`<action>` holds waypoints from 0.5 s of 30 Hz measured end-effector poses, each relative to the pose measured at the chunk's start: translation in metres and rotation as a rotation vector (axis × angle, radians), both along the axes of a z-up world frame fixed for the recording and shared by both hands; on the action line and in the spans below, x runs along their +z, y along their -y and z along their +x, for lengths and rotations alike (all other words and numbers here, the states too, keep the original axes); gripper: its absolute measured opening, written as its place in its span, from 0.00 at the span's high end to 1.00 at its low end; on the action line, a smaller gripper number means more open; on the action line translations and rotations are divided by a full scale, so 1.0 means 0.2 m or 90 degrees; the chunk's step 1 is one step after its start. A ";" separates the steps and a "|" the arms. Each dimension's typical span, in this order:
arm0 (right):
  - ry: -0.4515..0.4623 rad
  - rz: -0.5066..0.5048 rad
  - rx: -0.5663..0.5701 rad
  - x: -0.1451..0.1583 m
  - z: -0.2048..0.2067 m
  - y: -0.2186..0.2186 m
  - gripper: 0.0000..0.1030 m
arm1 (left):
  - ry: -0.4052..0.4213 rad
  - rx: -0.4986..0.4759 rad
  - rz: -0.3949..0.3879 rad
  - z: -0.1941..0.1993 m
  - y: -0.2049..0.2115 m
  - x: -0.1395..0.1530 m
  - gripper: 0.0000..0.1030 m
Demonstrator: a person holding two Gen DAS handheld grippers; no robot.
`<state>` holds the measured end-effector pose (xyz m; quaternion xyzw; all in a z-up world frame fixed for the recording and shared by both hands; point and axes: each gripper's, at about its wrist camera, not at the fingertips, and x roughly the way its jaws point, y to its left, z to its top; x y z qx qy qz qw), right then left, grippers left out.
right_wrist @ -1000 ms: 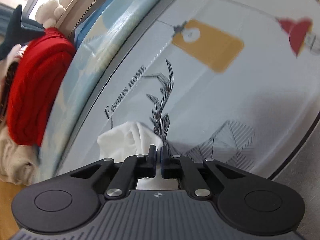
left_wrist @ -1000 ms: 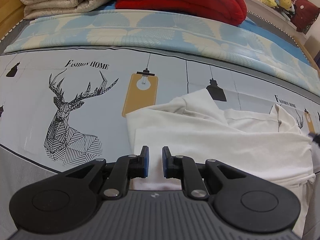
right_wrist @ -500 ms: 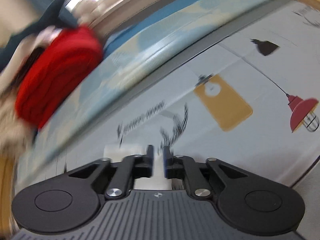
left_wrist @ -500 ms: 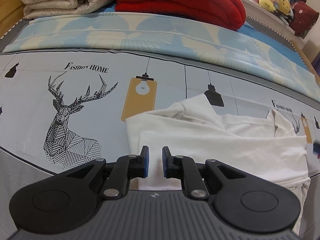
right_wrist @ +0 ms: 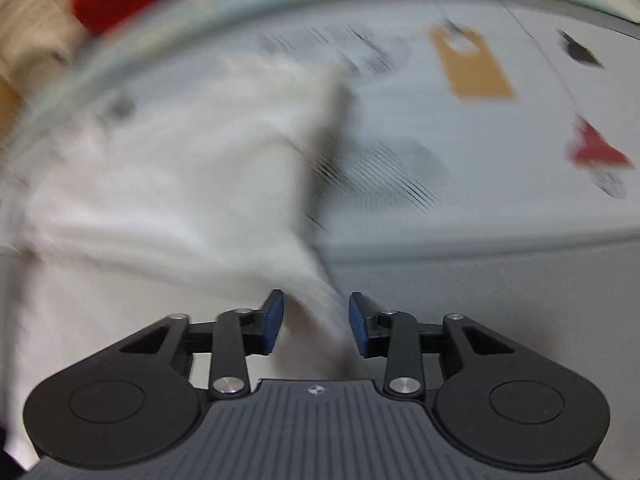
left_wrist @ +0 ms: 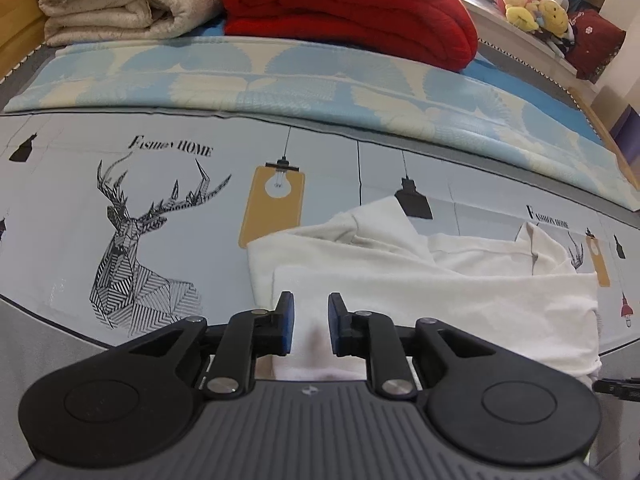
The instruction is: Fold small clothes
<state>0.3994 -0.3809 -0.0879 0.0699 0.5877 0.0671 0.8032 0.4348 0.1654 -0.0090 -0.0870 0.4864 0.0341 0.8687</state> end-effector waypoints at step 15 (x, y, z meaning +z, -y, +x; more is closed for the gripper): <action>0.110 0.087 -0.077 0.11 0.06 -0.05 0.87 | -0.012 0.015 0.006 0.00 -0.04 -0.04 0.81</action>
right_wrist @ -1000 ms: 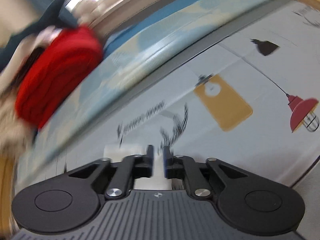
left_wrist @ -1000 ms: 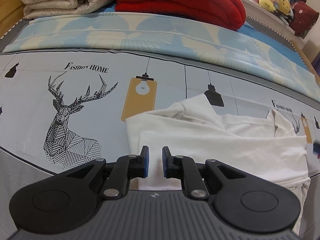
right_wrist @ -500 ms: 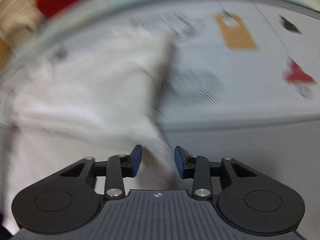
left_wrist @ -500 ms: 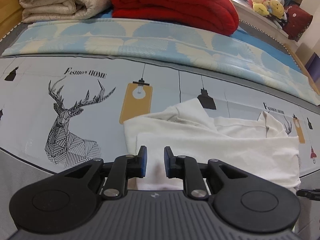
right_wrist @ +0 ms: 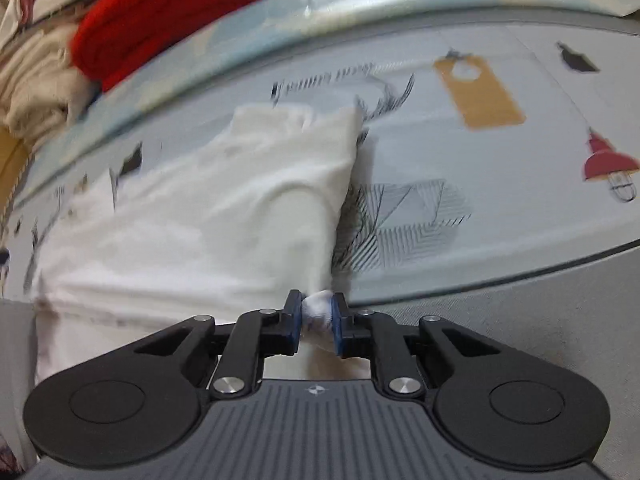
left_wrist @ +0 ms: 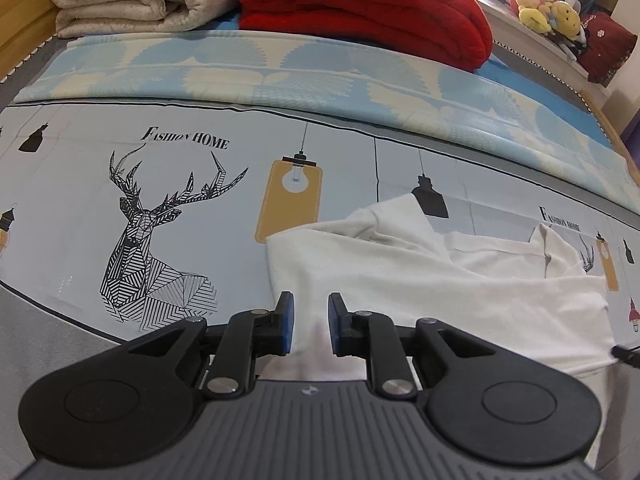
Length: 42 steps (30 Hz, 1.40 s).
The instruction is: Fold small clothes
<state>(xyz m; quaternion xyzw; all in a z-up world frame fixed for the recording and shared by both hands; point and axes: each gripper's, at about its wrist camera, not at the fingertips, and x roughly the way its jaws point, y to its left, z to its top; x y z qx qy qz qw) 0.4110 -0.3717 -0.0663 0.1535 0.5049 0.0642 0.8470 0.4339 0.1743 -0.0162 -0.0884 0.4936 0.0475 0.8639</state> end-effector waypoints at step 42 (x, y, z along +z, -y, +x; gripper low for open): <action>-0.010 0.005 0.059 -0.14 0.22 0.02 0.95 | -0.112 -0.092 -0.033 0.05 0.11 -0.37 0.72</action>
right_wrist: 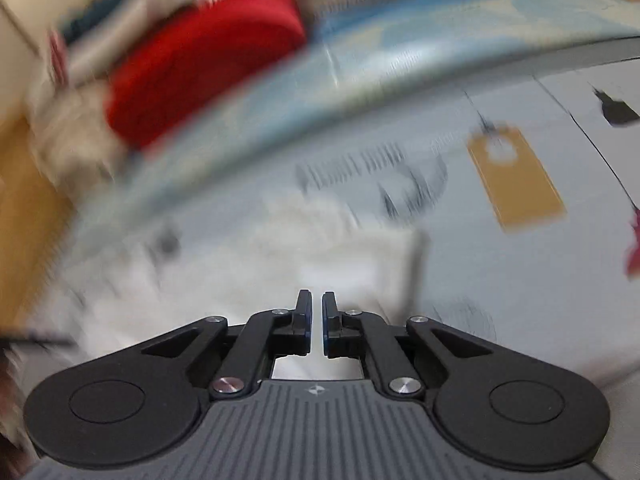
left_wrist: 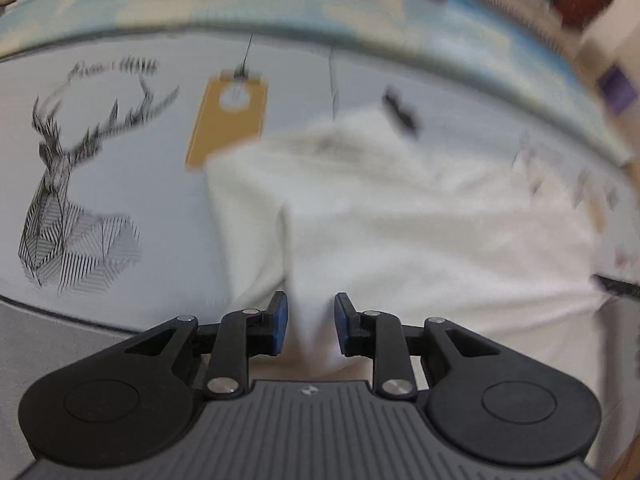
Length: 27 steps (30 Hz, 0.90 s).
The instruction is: Fold small clothes
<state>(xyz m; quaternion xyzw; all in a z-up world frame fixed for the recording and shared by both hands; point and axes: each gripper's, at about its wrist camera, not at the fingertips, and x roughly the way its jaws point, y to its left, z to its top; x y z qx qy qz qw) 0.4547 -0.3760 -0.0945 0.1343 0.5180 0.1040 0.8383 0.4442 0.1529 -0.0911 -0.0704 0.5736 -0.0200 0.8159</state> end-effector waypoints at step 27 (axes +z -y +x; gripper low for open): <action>0.150 -0.043 -0.118 0.62 -1.39 0.02 0.64 | 0.115 -0.014 0.001 -1.23 0.07 0.33 0.72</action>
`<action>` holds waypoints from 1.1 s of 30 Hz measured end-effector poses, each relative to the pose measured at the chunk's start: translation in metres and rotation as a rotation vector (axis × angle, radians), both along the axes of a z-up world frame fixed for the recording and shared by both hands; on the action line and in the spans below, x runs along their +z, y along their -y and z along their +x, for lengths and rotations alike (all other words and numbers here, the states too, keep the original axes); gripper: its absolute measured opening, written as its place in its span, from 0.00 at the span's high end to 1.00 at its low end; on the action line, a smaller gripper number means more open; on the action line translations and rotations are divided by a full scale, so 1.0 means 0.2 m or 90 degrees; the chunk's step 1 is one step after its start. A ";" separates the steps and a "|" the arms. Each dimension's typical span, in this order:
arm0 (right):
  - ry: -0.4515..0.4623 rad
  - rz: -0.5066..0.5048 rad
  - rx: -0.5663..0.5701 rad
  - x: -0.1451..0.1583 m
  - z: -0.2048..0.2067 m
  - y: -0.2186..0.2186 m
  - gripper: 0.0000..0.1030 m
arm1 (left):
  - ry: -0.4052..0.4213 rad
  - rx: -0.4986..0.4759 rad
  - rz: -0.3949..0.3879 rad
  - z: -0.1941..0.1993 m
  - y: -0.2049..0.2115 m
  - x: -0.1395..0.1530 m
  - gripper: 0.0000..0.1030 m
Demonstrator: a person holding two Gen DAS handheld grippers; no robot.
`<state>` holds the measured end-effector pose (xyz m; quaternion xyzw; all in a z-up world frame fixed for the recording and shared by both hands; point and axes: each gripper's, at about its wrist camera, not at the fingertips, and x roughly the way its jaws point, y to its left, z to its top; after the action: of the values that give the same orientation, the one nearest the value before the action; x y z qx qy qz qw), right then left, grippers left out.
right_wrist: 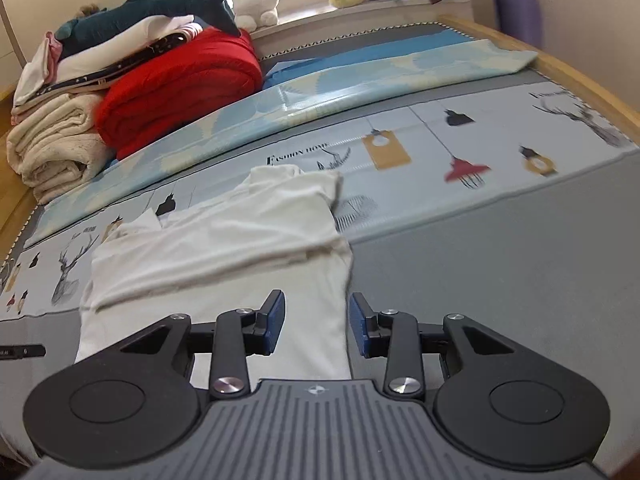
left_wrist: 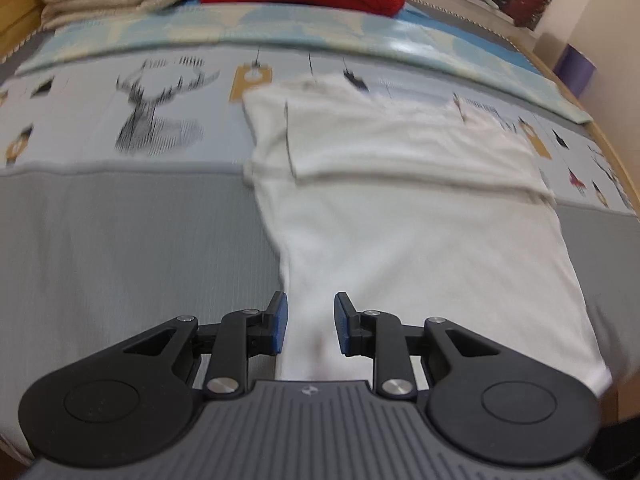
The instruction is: Fold small clothes
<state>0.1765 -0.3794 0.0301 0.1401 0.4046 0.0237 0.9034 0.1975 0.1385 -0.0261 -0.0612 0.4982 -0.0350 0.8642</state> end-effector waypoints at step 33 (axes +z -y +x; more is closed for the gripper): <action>-0.216 -0.043 0.023 -0.51 -0.36 -0.04 0.91 | -0.135 0.030 -0.032 -0.45 -0.08 -0.32 0.92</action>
<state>0.1049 -0.3716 -0.0727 0.1041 0.5542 0.0026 0.8258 0.1066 0.1537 -0.0905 -0.0978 0.5844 -0.0201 0.8053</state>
